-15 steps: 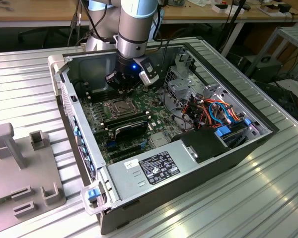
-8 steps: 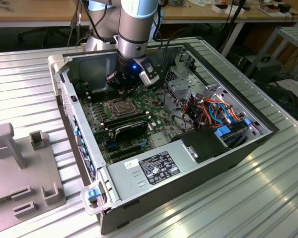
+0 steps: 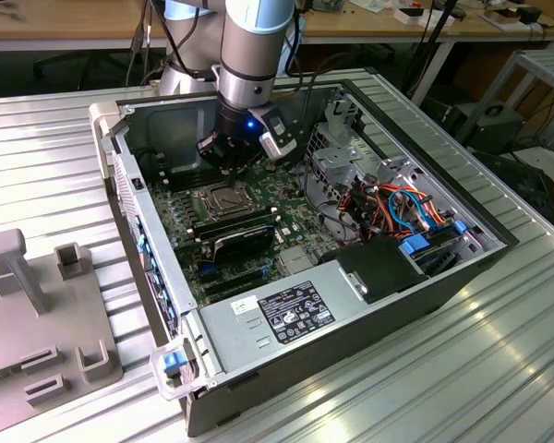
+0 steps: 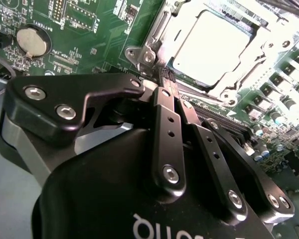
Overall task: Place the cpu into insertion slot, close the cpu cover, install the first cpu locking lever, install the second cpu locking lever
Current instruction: 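Install the first cpu locking lever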
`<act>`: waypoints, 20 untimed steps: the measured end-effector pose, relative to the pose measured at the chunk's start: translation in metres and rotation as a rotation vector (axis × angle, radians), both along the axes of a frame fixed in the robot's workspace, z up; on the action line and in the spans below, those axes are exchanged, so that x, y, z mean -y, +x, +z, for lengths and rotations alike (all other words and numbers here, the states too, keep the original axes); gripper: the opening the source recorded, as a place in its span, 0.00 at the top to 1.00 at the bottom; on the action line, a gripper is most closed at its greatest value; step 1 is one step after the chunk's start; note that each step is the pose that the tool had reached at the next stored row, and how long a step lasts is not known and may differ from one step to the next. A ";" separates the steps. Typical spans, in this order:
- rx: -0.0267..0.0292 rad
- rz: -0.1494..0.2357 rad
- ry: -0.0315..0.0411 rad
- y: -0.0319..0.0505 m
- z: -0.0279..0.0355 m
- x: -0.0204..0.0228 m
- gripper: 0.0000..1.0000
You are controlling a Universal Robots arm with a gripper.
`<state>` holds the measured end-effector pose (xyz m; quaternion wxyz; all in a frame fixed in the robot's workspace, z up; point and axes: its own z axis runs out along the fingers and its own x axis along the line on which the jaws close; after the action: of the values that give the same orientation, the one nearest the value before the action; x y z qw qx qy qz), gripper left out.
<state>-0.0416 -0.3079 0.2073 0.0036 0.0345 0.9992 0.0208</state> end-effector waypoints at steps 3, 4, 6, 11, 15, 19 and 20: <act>0.0004 0.000 0.0003 -0.0004 0.0027 -0.0004 0.89; 0.0004 0.000 0.0004 -0.0008 0.0028 -0.0004 0.89; -0.0001 0.000 0.0000 -0.0039 0.0034 -0.0003 0.89; 0.0000 0.000 0.0005 -0.0159 0.0040 -0.0003 0.89; -0.0001 0.000 0.0004 -0.0229 0.0049 -0.0003 0.89; 0.0000 0.000 0.0006 -0.0270 0.0089 -0.0003 0.89; 0.0000 0.000 0.0006 -0.0275 0.0104 -0.0003 0.89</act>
<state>-0.0691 -0.3076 0.2177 0.0036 0.0346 0.9992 0.0211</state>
